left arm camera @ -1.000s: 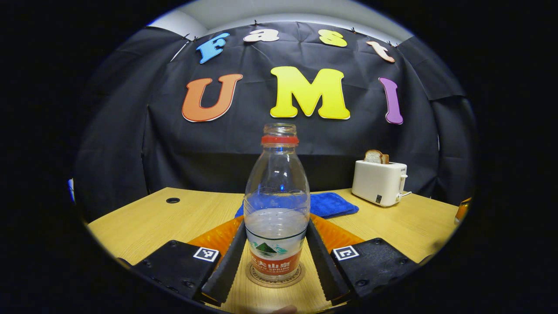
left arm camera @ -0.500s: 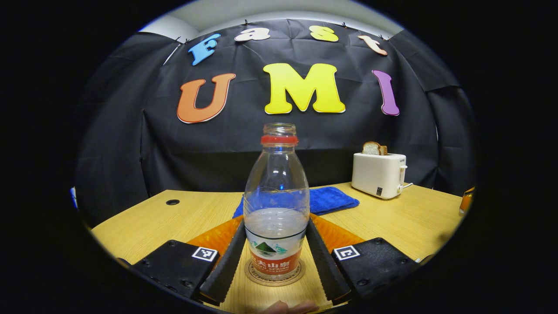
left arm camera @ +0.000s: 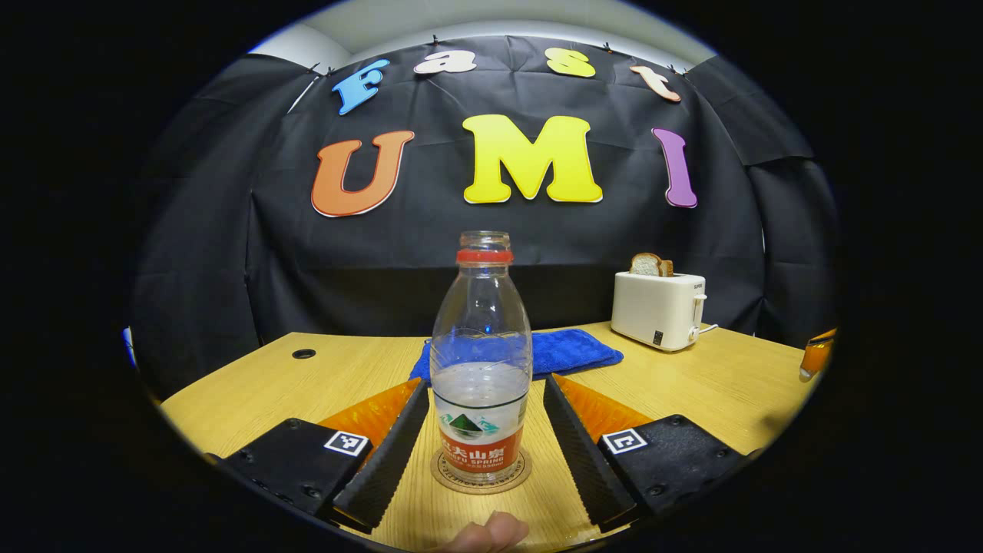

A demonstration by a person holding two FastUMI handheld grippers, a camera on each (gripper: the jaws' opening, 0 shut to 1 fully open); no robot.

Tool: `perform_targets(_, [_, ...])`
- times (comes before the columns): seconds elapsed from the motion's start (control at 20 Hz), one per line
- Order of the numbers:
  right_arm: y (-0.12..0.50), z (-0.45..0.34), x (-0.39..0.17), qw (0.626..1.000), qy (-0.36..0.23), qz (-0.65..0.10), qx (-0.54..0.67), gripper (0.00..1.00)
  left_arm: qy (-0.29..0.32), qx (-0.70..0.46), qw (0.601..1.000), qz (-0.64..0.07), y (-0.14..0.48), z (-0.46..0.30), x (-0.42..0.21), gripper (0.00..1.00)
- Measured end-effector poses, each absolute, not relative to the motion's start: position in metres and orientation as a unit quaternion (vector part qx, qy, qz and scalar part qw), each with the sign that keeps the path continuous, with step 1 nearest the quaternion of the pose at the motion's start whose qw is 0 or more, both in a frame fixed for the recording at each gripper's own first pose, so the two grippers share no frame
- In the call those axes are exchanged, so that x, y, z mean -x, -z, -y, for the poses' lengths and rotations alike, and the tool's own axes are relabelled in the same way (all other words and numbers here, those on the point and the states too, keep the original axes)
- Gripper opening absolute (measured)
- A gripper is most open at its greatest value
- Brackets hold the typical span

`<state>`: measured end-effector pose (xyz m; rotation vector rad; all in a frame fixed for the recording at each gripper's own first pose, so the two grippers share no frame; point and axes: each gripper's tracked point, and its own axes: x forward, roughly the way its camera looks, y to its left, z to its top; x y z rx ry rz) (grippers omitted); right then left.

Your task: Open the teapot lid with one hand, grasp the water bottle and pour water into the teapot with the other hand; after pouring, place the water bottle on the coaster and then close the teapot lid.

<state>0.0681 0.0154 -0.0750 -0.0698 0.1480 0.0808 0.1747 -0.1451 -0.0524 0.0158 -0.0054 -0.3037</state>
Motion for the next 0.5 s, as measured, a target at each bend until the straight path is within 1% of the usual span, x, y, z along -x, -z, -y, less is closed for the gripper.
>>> perform_targets(0.25, [0.081,-0.037,-0.063,0.995,-0.044,-0.073,0.052,0.02,0.138,-0.030,0.990,0.013,0.049,0.127,-0.140,0.95])
perform_targets(0.3, [0.082,-0.047,-0.060,0.994,-0.053,-0.073,0.054,0.02,0.130,-0.046,0.990,0.020,0.048,0.119,-0.129,0.94])
perform_targets(0.35, [0.083,-0.054,-0.057,0.994,-0.060,-0.074,0.052,0.00,0.121,-0.055,0.991,0.020,0.049,0.115,-0.120,0.95])
perform_targets(0.4, [0.081,-0.062,-0.055,0.994,-0.069,-0.071,0.055,0.01,0.115,-0.063,0.991,0.018,0.052,0.111,-0.112,0.94])
perform_targets(0.5, [0.078,-0.076,-0.048,0.992,-0.084,-0.064,0.065,0.01,0.119,-0.063,0.991,0.012,0.054,0.112,-0.092,0.94])
